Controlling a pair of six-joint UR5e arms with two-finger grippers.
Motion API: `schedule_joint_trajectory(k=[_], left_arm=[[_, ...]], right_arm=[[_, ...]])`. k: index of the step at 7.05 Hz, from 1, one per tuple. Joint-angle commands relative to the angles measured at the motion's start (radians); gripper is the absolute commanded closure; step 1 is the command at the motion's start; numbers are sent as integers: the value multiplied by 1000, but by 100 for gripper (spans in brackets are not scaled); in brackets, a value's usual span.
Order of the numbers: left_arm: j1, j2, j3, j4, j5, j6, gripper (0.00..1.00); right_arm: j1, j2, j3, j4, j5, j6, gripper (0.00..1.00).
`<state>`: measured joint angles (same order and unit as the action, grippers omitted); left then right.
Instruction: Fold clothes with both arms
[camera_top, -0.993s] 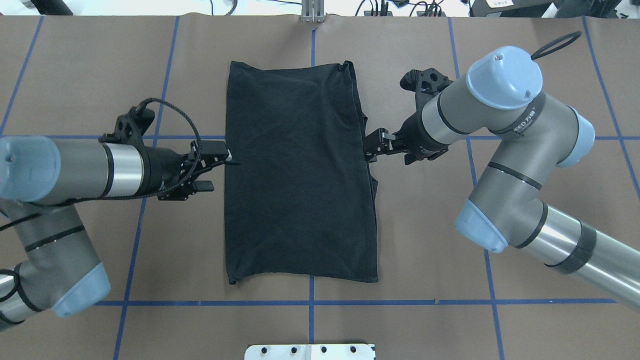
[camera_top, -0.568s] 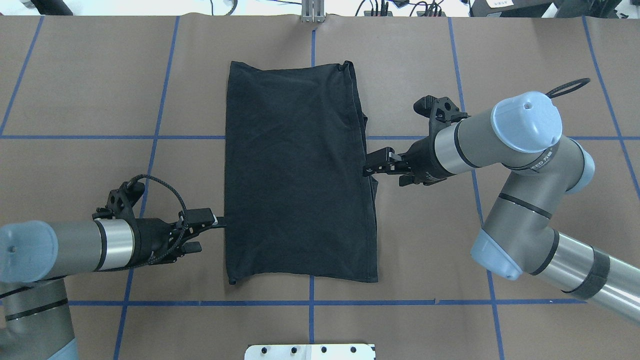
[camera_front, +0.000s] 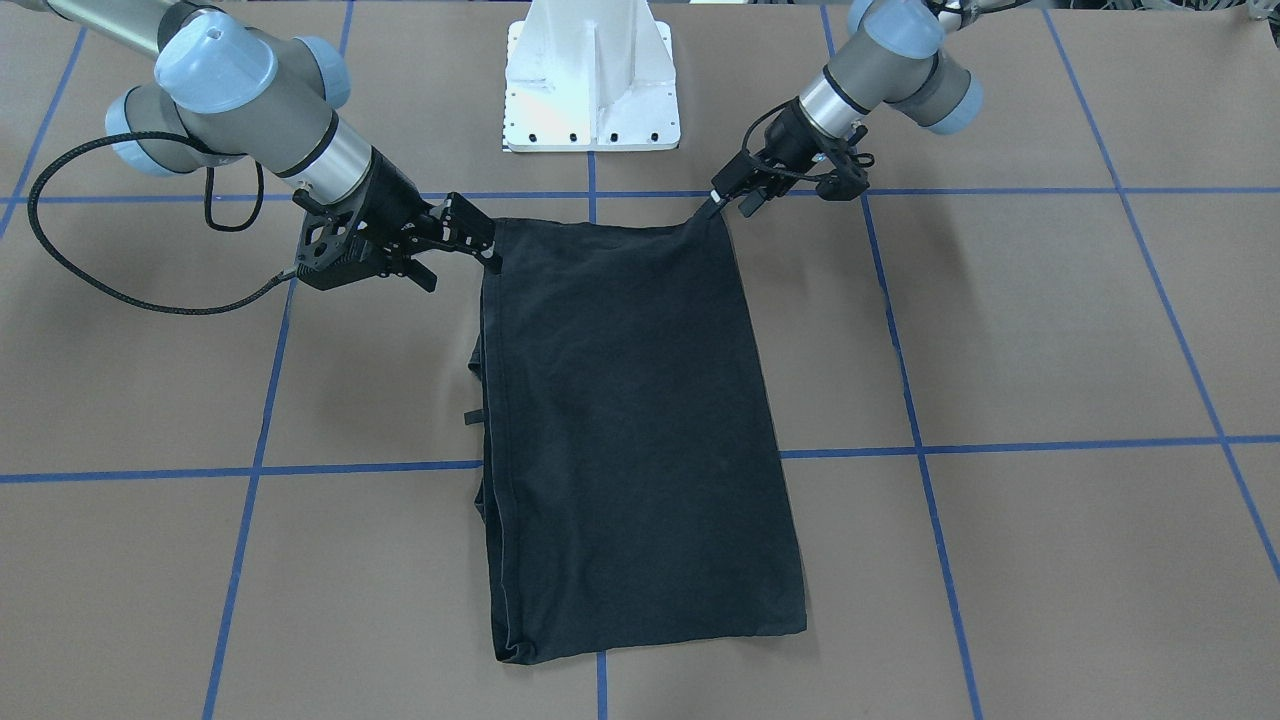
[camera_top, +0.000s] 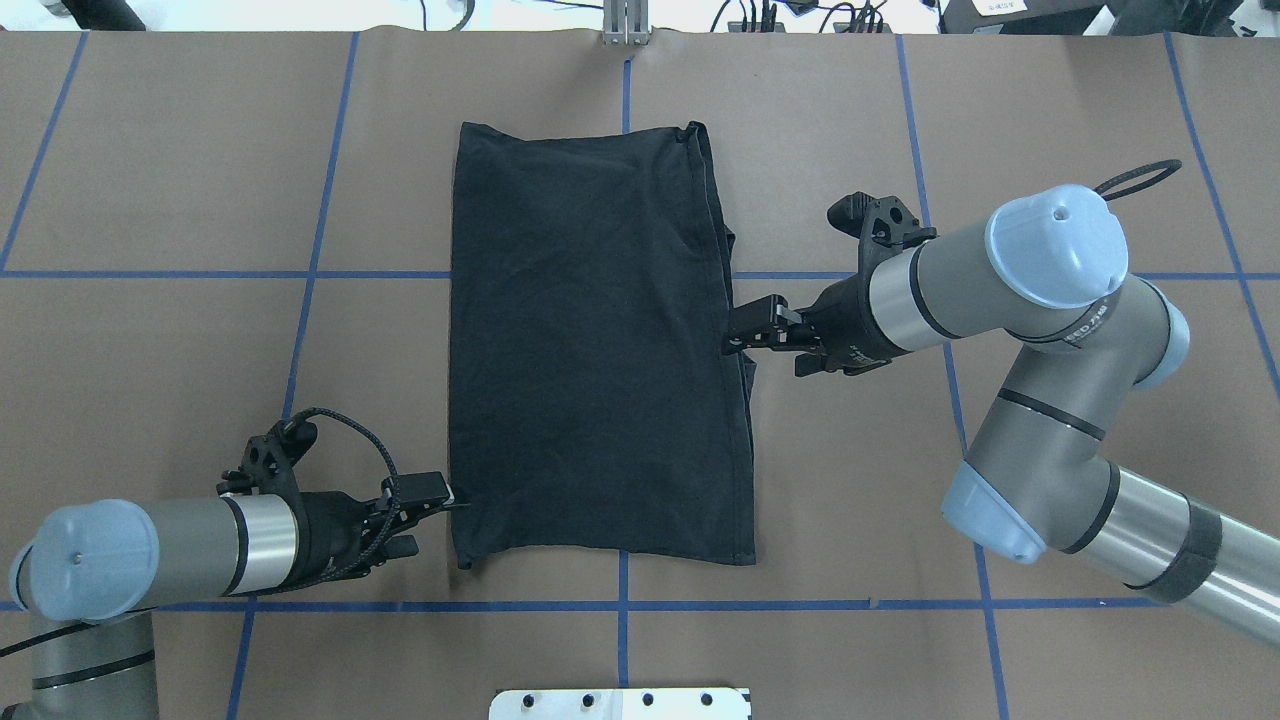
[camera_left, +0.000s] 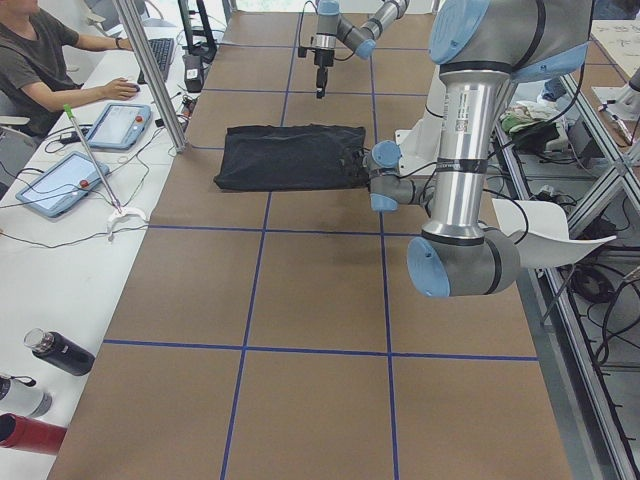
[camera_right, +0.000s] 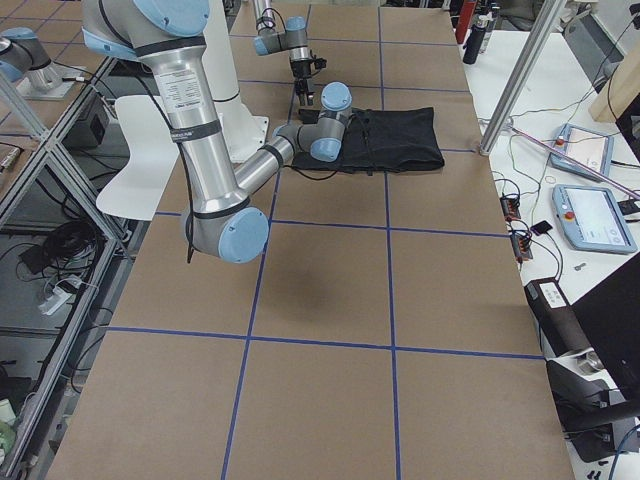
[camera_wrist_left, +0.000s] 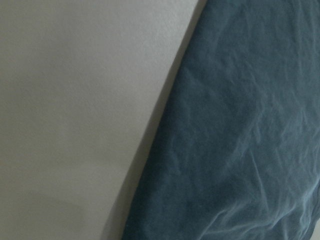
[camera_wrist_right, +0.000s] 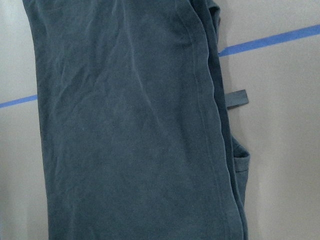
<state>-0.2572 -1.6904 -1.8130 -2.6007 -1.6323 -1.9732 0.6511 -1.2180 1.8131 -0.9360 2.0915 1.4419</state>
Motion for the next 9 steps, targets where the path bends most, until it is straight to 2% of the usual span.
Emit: schedule_joint_trajectory(k=[1,3,6,8,9], left_arm=[[13,-15,21,17,0,0,15],[13,-25,26,19,0,0,22],[12,-29,26,19,2,0,53],[13,-29,34,19,2,0,54],[12,-29,35,19,2,0,71]], right_arm=[[1,0,3,-3,7,-1,0],[1,0,2,-3,7,-1,0],[1,-2,-1,-4,7,-1,0],[1,-2,-3,-6,7,-1,0],[-1,-2,-1,-6,7,-1,0]])
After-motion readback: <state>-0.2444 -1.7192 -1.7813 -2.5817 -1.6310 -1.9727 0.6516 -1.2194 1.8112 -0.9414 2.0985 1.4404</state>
